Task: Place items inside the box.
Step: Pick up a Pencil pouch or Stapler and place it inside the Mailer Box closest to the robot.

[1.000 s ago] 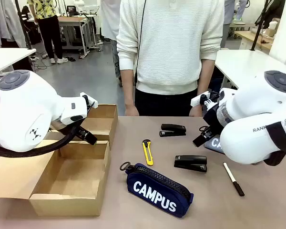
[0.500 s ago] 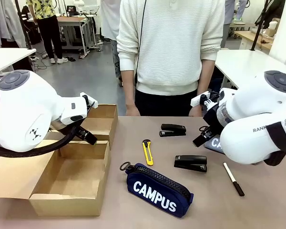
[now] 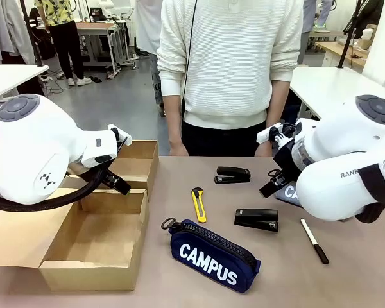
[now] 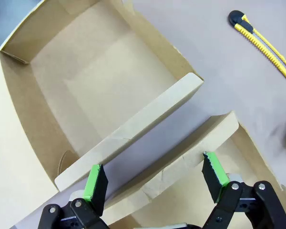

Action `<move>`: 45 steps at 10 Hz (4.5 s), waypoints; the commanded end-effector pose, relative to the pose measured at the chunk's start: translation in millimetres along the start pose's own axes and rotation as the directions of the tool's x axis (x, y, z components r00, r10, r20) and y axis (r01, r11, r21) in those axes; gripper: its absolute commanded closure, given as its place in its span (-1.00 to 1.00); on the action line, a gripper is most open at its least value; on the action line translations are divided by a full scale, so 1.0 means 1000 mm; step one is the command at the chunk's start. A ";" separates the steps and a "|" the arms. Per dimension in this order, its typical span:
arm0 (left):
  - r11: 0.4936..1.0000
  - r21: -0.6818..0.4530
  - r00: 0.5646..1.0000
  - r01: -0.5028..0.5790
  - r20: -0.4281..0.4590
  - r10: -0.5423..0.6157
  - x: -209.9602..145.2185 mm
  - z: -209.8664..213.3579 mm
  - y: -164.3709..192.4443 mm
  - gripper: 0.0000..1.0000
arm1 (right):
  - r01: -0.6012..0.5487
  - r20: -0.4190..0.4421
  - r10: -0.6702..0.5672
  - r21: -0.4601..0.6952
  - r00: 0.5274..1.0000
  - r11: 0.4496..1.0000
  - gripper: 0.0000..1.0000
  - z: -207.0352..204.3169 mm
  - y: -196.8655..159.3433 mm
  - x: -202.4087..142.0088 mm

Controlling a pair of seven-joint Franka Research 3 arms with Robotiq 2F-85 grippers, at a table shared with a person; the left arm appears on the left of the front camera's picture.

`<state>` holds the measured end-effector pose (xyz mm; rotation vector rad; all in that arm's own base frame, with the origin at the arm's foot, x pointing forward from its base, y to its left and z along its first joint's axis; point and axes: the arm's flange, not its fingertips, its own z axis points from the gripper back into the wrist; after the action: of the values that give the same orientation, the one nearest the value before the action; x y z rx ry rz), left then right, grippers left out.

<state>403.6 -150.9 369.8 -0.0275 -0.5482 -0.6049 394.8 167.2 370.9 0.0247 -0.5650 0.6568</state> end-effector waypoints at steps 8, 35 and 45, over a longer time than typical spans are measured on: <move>0.998 -0.060 1.000 -0.016 -0.003 0.016 0.001 0.009 0.005 -1.00 | -0.015 -0.011 0.016 0.050 1.000 0.999 -1.00 0.007 -0.001 0.004; 0.557 -0.746 0.598 -0.365 0.271 0.754 -0.200 0.199 0.234 -1.00 | 0.667 0.117 -0.722 0.306 0.681 0.679 -1.00 0.217 -0.230 -0.166; 0.557 -0.746 0.598 -0.365 0.271 0.754 -0.200 0.199 0.234 -1.00 | 0.651 0.268 -0.732 0.336 0.627 0.681 -1.00 0.278 -0.234 -0.242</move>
<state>298.2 185.6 471.7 -1.0508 -0.8178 -0.0258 234.4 -228.1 527.5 0.6007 -0.7962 -0.1192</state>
